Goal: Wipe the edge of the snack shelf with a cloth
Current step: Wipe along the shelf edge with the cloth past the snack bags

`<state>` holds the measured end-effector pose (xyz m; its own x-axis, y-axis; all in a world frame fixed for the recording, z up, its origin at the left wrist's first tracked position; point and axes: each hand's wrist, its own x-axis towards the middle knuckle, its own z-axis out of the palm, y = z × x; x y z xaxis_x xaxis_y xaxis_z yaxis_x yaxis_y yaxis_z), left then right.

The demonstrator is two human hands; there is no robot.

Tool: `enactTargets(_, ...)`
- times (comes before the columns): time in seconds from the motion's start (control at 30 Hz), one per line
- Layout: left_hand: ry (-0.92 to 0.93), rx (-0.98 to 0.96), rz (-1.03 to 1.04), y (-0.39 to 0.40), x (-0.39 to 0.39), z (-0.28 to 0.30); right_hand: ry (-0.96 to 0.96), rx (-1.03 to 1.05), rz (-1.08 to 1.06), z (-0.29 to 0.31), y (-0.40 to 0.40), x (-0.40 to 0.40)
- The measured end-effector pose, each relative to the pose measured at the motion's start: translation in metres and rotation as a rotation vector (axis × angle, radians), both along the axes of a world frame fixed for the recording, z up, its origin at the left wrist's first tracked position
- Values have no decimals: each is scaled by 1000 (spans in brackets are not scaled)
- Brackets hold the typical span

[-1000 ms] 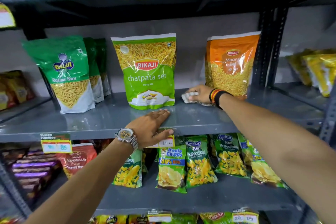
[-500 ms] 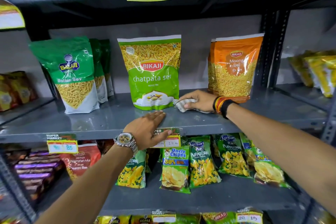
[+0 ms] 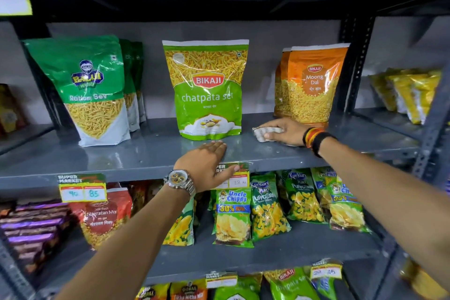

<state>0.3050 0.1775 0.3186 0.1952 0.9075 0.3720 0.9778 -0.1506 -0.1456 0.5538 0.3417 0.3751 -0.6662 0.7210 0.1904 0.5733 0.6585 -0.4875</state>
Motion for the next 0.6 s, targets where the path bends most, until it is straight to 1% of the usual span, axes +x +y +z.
enactTargets(0.07, -5, 9, -10, -2, 0, 0, -11, 51, -37, -6, -12, -9)
enactTargets(0.13, -11, 13, -26, -3, 0, 1, -35, 64, 12, -7, -33, -14)
enactTargets(0.2, -16, 13, -43, -5, 1, 0, -51, -15, 94, -5, -57, -12)
enactTargets(0.27, -23, 17, -46, -5, -1, -1, -19, -74, 134, 0, -71, -5)
enactTargets(0.3, -26, 16, -43, -5, -2, -1, 26, -68, 107, 3, -70, -3)
enactTargets(0.37, -21, 4, -35, -2, -5, -1, 118, -43, -15, 7, -59, -1)
enactTargets(0.4, -19, -2, -30, -1, -5, -1, 117, -27, -83, 6, -53, -2)
enactTargets(0.47, -19, -17, -24, -1, -5, 0, 49, 27, -173, -3, -52, -8)
enactTargets(0.53, -18, -21, -22, -2, -4, 0, -3, 69, -147, -10, -70, -14)
enactTargets(0.6, -15, -26, -26, -4, -4, -1, -40, 56, -58, -6, -95, -13)
